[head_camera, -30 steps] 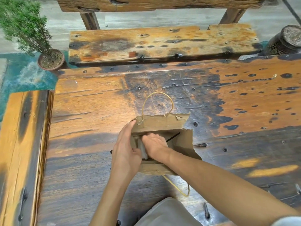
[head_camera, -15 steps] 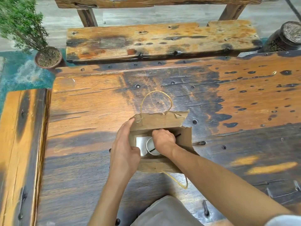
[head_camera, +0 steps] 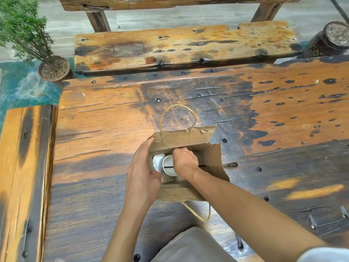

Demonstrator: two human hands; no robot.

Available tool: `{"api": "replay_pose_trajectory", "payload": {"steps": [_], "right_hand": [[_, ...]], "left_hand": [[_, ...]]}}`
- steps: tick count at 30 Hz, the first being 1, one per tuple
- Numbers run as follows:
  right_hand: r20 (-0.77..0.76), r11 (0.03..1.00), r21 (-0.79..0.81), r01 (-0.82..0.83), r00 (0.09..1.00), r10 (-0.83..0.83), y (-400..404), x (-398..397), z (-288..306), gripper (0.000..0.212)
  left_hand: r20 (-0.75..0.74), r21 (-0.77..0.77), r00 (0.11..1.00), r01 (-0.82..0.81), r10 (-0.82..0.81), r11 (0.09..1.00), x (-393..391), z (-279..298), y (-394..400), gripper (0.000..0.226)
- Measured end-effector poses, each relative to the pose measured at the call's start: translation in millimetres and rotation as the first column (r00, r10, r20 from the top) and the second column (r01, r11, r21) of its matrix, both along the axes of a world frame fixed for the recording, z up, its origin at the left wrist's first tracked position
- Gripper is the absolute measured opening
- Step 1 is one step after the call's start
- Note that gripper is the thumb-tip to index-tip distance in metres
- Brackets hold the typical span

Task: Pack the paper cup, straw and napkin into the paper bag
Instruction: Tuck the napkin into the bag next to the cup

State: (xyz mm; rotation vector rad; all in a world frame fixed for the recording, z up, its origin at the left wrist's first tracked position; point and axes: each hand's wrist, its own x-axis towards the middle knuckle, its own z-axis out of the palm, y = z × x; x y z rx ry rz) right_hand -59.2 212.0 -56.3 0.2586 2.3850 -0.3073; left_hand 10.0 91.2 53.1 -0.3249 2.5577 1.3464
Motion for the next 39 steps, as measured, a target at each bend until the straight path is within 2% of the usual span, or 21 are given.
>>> {"api": "replay_pose_trajectory", "payload": {"steps": [3, 5, 12, 16, 19, 23, 26, 27, 30, 35, 39], "right_hand": [[0.016, 0.994, -0.063, 0.093, 0.996, -0.092, -0.7, -0.8, 0.1, 0.04], [0.031, 0.992, -0.079, 0.098, 0.995, -0.096, -1.8, 0.0, 1.4, 0.04], [-0.003, 0.982, -0.11, -0.156, 0.988, 0.157, -10.1, 8.4, 26.1, 0.037], [-0.091, 0.907, -0.338, -0.249, 0.969, 0.232, -17.2, 20.4, 40.1, 0.025], [0.045, 0.896, -0.422, -0.139, 0.984, 0.174, -26.1, 15.2, 34.3, 0.024], [0.241, 0.935, -0.325, -0.141, 0.944, 0.226, -41.1, -3.2, 21.9, 0.018], [0.344, 0.95, -0.288, -0.122, 0.913, 0.221, -42.3, -10.6, 11.8, 0.038], [0.361, 0.948, -0.299, -0.111, 0.906, 0.22, -41.8, -12.2, 8.9, 0.04], [0.345, 0.947, -0.308, -0.085, 0.918, 0.195, -35.6, -15.5, 2.6, 0.028], [0.331, 0.92, -0.383, -0.08, 0.918, 0.218, -25.9, -18.1, 10.0, 0.052], [0.348, 0.891, -0.454, -0.002, 0.92, 0.18, -16.7, -20.2, 20.6, 0.052]], "left_hand": [[0.0, 0.001, 1.0, -0.003, 0.003, 1.0, -0.6, 0.6, 0.0, 0.094], [0.008, 0.015, 1.0, -0.013, 0.012, 1.0, -1.4, -0.1, -1.1, 0.094], [0.003, -0.007, 1.0, -0.01, 0.01, 1.0, -3.0, -1.9, -1.1, 0.092], [-0.012, -0.008, 1.0, -0.02, 0.02, 1.0, -3.8, -1.7, 0.2, 0.09], [0.006, 0.002, 1.0, -0.028, 0.028, 1.0, -4.7, -1.7, -0.8, 0.095], [0.018, 0.024, 0.999, -0.031, 0.03, 0.999, -4.3, -2.7, -3.6, 0.097], [0.024, 0.038, 0.999, -0.033, 0.032, 0.999, -5.4, -2.3, -6.0, 0.094], [0.025, 0.042, 0.999, -0.033, 0.032, 0.999, -5.8, -2.2, -7.2, 0.094], [0.019, 0.049, 0.999, -0.03, 0.029, 0.998, -6.5, -1.4, -9.8, 0.094], [0.031, 0.051, 0.999, -0.04, 0.039, 0.998, -6.7, -1.0, -11.4, 0.093], [0.033, 0.039, 0.999, -0.028, 0.027, 0.999, -7.2, 1.1, -11.2, 0.092]]}}
